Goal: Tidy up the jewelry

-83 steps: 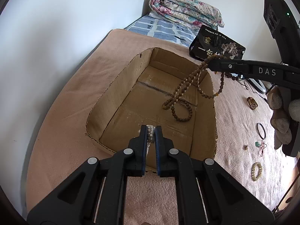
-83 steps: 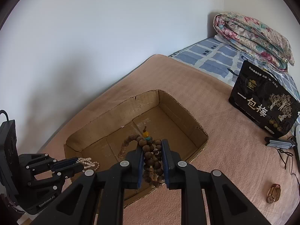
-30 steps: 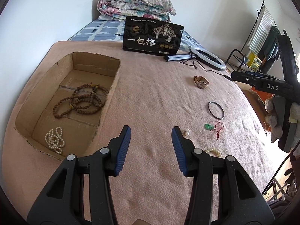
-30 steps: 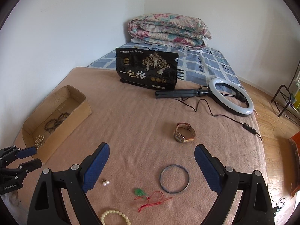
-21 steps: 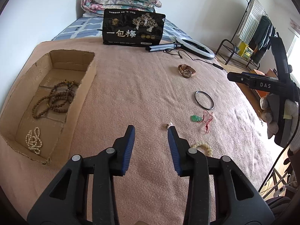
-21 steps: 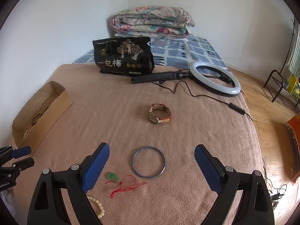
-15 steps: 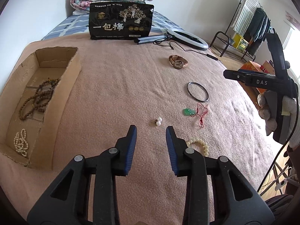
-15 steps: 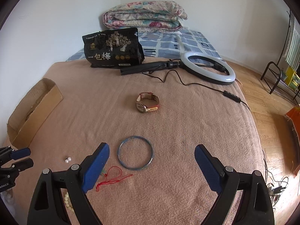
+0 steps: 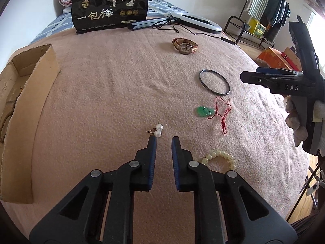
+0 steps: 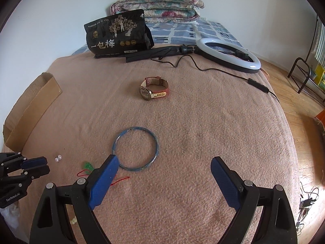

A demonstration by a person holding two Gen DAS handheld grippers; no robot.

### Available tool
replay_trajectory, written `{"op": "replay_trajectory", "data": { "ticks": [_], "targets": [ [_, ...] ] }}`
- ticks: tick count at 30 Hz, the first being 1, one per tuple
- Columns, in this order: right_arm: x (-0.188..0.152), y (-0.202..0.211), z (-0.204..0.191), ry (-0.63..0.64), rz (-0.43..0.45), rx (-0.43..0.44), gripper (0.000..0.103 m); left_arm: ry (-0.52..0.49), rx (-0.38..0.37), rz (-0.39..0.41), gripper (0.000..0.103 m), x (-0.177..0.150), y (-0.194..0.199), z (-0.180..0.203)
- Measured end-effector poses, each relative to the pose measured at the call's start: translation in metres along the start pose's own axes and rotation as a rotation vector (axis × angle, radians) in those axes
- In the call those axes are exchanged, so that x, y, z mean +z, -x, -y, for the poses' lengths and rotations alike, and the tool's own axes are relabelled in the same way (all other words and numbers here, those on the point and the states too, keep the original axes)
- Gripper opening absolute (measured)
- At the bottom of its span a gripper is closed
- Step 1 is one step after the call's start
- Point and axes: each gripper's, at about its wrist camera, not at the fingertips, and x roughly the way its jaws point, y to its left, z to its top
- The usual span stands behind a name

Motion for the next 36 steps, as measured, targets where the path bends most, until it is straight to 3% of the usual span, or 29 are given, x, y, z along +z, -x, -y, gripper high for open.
{"op": "replay_trajectory", "data": {
  "ticks": [36],
  "targets": [
    [0.003,-0.043,-0.028,0.102,-0.070,0.039,0.094,0.028,0.107,0.016,0.005,0.003,-0.022,-0.024]
  ]
}}
